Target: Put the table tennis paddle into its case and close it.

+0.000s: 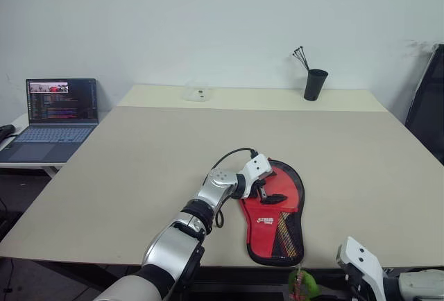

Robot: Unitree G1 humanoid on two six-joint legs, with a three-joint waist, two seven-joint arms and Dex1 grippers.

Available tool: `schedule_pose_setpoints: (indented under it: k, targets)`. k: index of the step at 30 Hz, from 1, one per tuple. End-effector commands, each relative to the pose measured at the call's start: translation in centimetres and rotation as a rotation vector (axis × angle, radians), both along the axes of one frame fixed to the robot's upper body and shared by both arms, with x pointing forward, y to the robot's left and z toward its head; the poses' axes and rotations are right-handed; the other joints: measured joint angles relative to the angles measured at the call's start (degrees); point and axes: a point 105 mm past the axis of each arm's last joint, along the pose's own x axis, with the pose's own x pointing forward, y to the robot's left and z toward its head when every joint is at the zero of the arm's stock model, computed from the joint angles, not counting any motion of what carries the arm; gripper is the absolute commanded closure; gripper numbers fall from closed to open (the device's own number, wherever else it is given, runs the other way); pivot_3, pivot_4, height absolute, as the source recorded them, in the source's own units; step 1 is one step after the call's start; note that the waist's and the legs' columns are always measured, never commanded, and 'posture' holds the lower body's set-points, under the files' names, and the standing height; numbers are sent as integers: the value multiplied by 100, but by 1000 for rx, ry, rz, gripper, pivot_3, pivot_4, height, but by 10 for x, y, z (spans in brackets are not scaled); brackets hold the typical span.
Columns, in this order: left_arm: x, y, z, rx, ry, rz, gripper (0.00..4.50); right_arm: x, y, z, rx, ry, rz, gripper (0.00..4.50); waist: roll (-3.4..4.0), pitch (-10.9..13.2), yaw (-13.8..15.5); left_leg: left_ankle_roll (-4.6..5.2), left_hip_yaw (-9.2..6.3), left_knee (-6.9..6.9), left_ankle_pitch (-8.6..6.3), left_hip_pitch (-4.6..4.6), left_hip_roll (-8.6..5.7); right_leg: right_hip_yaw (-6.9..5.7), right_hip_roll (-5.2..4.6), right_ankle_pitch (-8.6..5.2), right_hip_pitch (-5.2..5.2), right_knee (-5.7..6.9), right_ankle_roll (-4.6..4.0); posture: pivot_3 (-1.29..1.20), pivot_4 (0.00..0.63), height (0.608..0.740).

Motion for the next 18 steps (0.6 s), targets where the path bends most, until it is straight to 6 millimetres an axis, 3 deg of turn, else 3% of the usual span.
schedule_pose_setpoints:
  k: [1, 6, 11, 14, 18]
  targets:
    - [-8, 0, -21, 71, 41, -18, 14, 20, -6, 19, 58, -89, -40, 2080, -4, 2, -6, 0, 3, 0, 0, 1, 0, 1, 0, 1, 0, 0, 1, 0, 150, 740]
    - [-9, -3, -14, 41, 36, -32, 14, 73, -17, 57, 126, -296, -161, 2080, -8, 5, -32, 0, 21, 1, 0, 8, 0, 5, 0, 9, 1, 0, 15, 0, 150, 740]
    - [-10, -5, 23, -45, -52, -91, 14, 122, -22, 79, 143, -510, -233, 2080, -13, 14, -48, 2, 29, -6, -2, -3, 0, 21, 1, 9, -9, -7, 15, 0, 150, 740]
    - [-14, 7, 43, -90, -83, -101, 14, 137, -18, 77, 167, -516, -219, 2080, -9, 17, -57, 5, 32, -4, -5, -42, 5, 32, 10, 9, -45, -3, 14, 0, 150, 740]
    - [-23, 50, 64, -149, -65, -58, 14, 162, -14, 81, 215, -562, -232, 2080, 3, 23, -132, 5, 40, 1, -4, -77, 19, 48, 27, 11, -93, 20, 11, 0, 150, 740]
